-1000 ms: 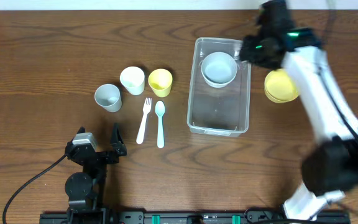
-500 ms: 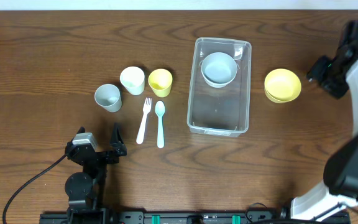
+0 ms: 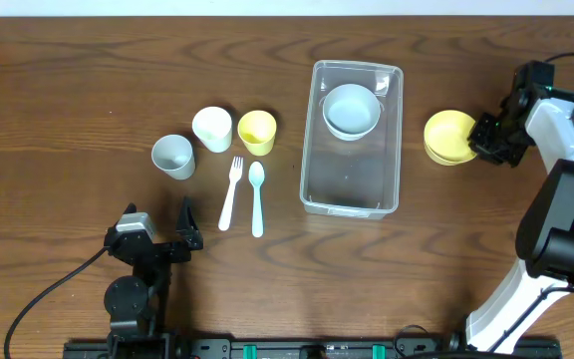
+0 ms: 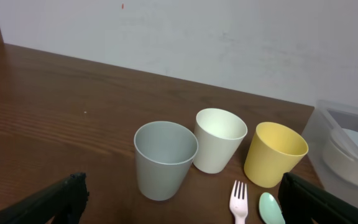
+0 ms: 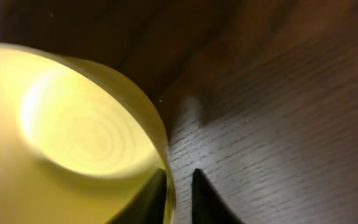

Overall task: Pack container
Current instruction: 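Grasp the stacked yellow bowls with the right gripper and lift, then lower the yellow bowls onto the bowl stack and release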

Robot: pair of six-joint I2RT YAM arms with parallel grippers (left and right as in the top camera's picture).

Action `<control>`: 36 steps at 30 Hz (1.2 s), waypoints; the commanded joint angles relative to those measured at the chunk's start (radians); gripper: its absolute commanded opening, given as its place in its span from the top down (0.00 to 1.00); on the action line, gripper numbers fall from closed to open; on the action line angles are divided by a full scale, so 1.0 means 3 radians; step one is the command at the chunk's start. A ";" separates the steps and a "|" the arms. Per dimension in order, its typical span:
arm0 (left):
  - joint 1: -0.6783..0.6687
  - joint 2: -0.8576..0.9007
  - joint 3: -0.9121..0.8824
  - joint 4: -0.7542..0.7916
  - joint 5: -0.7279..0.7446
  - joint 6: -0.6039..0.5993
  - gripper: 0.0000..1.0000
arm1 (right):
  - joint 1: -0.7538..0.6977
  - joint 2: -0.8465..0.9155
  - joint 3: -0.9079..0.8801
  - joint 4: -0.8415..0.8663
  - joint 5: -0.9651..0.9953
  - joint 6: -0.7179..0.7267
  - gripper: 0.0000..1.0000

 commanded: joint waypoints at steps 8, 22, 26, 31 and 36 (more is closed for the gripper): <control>0.0014 -0.0003 -0.0051 -0.0120 0.0085 -0.0028 0.02 | 0.0104 -0.0703 0.0078 -0.0125 0.0048 0.0034 0.99; 0.0014 -0.0003 -0.0051 -0.0120 0.0085 -0.0028 0.02 | 0.1324 -0.1291 0.0226 0.0437 -0.0261 0.0155 0.99; 0.0014 -0.0003 -0.0051 -0.0120 0.0085 -0.0028 0.02 | 0.1428 -0.0738 0.0226 0.0816 -0.0240 0.0379 0.99; 0.0014 -0.0003 -0.0051 -0.0120 0.0085 -0.0028 0.02 | 0.1406 -0.0240 0.0228 0.1151 -0.0491 0.0657 0.99; 0.0014 -0.0003 -0.0051 -0.0120 0.0085 -0.0028 0.02 | 0.1408 -0.0095 0.0228 0.1160 -0.0486 0.0678 0.93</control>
